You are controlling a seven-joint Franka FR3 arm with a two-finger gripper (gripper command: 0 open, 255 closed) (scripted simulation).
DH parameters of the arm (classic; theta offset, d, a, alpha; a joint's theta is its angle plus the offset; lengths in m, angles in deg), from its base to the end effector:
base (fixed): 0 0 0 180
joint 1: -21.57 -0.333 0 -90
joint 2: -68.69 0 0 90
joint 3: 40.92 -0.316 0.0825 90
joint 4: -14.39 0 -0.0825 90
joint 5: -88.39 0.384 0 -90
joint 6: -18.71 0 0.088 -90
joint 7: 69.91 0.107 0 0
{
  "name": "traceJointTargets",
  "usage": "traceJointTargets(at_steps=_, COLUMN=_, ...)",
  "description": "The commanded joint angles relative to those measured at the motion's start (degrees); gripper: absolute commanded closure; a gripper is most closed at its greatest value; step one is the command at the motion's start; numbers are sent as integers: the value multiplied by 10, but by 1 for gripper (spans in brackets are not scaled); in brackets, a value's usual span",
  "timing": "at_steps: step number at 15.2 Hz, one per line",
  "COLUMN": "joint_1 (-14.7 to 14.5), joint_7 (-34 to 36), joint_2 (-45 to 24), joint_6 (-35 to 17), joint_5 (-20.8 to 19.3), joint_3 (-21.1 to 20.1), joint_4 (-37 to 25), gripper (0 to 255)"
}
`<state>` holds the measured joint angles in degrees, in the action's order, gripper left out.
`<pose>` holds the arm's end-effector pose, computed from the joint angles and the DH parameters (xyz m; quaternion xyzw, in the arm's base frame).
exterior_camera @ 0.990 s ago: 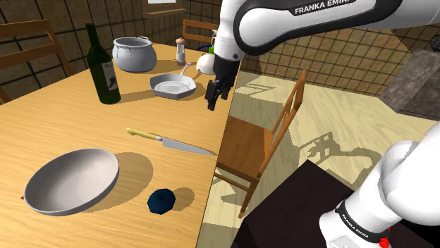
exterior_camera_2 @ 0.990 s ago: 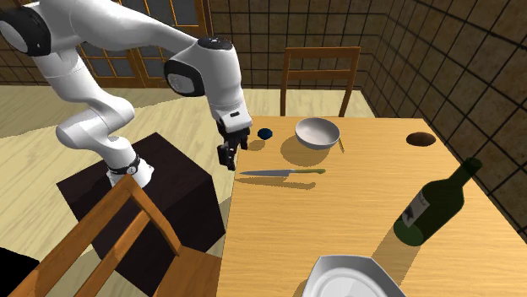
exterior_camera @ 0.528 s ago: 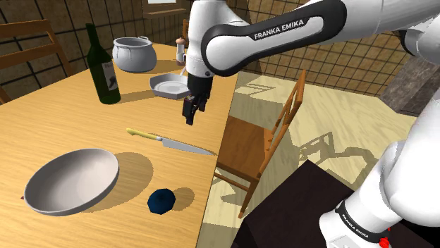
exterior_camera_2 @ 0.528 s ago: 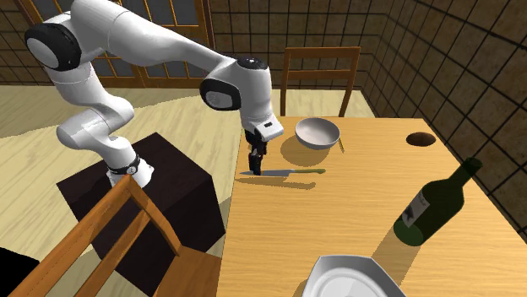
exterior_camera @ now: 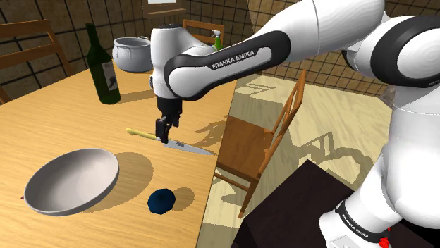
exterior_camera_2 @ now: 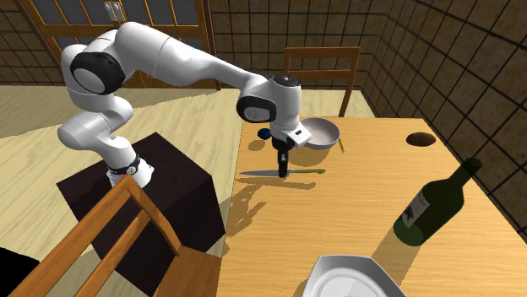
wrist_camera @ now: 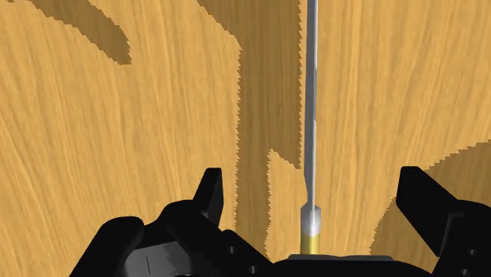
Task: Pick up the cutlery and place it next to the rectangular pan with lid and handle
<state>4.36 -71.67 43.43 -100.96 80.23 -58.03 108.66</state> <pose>0.5716 0.3539 0.3701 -0.9443 -0.3290 -0.0113 0.0039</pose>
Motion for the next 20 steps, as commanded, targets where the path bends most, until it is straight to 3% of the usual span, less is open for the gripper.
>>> traceJointTargets(at_steps=1, joint_1=-8, joint_7=-1, joint_2=-20, joint_6=0, joint_5=-7, joint_3=-1, joint_4=-17, gripper=0)
traceJointTargets(at_steps=8, joint_1=-10, joint_7=4, joint_2=-43, joint_6=-40, joint_5=-15, joint_3=4, joint_4=0, gripper=0)
traceJointTargets(at_steps=15, joint_1=-10, joint_7=4, joint_2=-43, joint_6=-40, joint_5=-15, joint_3=4, joint_4=0, gripper=0)
traceJointTargets(at_steps=16, joint_1=-10, joint_7=4, joint_2=-43, joint_6=-40, joint_5=-15, joint_3=4, joint_4=0, gripper=255)
traceJointTargets(at_steps=20, joint_1=-10, joint_7=4, joint_2=-43, joint_6=-40, joint_5=-15, joint_3=4, joint_4=0, gripper=255)
